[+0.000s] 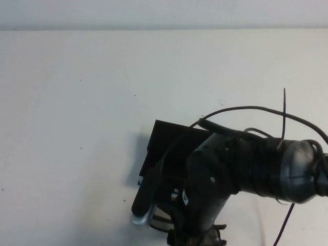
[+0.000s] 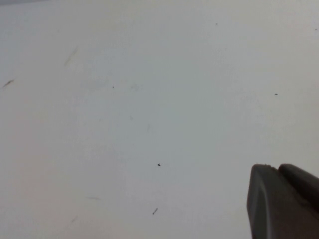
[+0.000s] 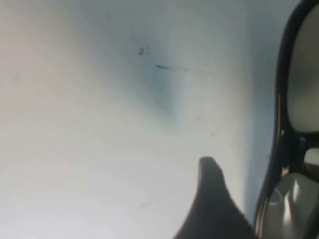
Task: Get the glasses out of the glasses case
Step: Place the glasses on the table
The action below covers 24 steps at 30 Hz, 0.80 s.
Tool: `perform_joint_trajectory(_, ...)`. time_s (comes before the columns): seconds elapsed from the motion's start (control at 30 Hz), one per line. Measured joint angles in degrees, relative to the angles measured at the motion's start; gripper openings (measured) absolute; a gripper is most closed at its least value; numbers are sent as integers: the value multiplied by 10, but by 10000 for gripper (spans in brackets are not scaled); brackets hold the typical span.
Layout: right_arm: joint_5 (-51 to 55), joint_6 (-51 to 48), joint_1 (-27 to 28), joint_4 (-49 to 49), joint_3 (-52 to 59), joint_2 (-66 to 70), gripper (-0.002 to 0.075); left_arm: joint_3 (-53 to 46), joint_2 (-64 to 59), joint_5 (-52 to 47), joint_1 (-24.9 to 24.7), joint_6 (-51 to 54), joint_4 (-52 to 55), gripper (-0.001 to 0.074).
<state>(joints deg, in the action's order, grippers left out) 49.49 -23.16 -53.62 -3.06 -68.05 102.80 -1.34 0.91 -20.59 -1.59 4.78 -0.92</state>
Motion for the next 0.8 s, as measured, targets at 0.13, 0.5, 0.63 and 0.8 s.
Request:
perform_joint_trajectory(0.13, 16, 1, 0, 5, -7, -39, 398, 0, 0, 0, 0, 0, 0, -5)
perform_joint_trajectory(0.5, 41, 3, 0, 20, -8, -68, 401, 0, 0, 0, 0, 0, 0, -5)
perform_joint_trajectory(0.63, 42, 39, 0, 20, -6, -95, 351, 0, 0, 0, 0, 0, 0, -5)
perform_joint_trajectory(0.8, 8, 114, 0, 20, 36, -196, 148, 0, 0, 0, 0, 0, 0, -5)
